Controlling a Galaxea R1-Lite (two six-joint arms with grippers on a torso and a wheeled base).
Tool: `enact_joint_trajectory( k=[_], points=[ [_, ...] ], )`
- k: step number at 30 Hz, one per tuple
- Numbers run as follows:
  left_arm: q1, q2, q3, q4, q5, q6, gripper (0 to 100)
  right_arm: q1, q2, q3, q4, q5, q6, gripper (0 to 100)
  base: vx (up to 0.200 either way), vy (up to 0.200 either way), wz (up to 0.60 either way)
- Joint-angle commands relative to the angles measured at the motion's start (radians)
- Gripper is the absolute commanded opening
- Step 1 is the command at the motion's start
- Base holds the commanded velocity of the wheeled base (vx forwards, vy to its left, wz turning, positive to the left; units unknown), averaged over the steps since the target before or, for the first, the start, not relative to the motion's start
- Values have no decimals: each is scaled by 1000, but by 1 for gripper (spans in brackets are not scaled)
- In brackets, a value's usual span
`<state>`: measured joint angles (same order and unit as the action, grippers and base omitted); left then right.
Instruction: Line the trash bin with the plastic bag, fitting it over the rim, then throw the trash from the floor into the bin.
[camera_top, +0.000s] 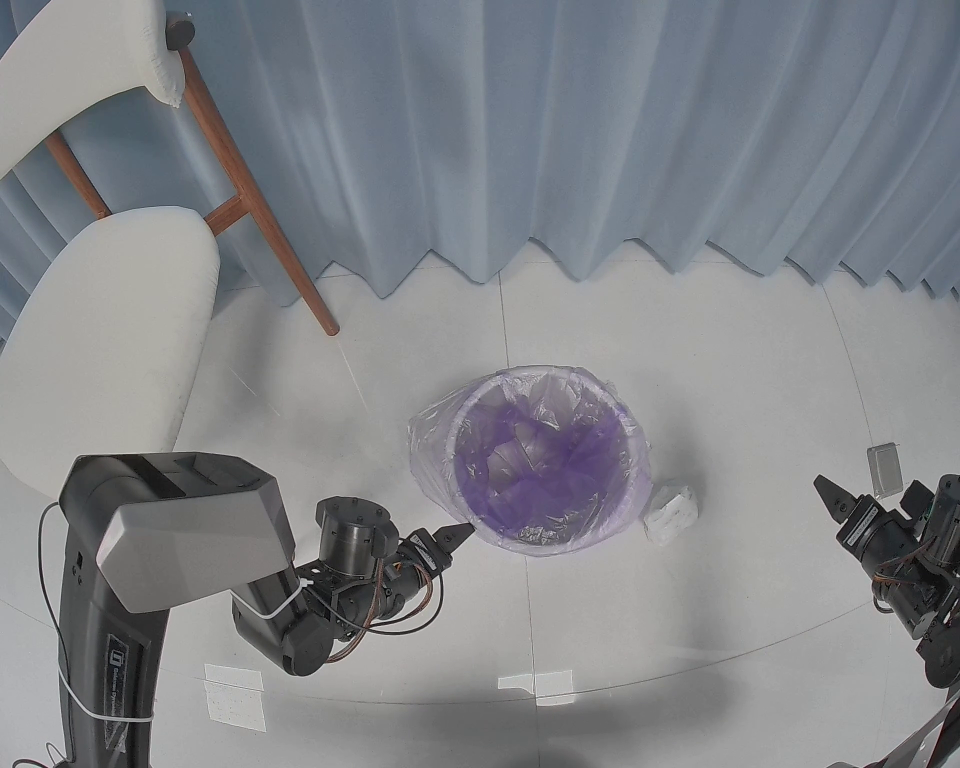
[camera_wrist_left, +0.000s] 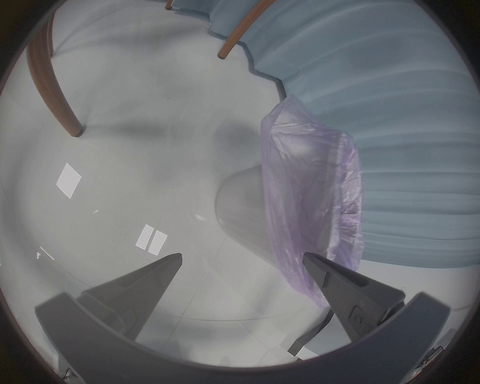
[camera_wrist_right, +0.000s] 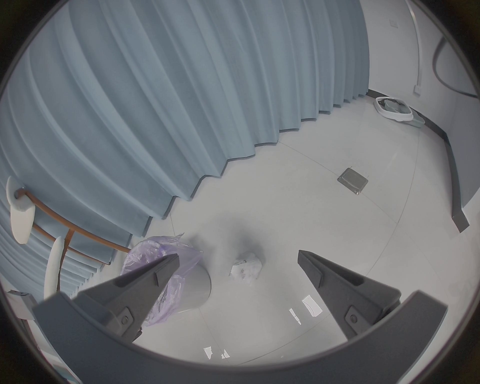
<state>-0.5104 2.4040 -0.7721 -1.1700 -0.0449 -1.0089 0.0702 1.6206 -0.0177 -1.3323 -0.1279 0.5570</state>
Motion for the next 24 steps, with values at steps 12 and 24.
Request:
enact_joint_trajectory(
  k=[12, 24],
  points=[
    [-3, 33, -182, 188, 3, 12, 100, 2, 5, 16, 2, -9, 0, 100, 0, 0, 0],
    [13, -172, -47, 299, -15, 41, 100, 122, 97, -13, 48, -3, -85, 100, 0, 0, 0]
  ],
)
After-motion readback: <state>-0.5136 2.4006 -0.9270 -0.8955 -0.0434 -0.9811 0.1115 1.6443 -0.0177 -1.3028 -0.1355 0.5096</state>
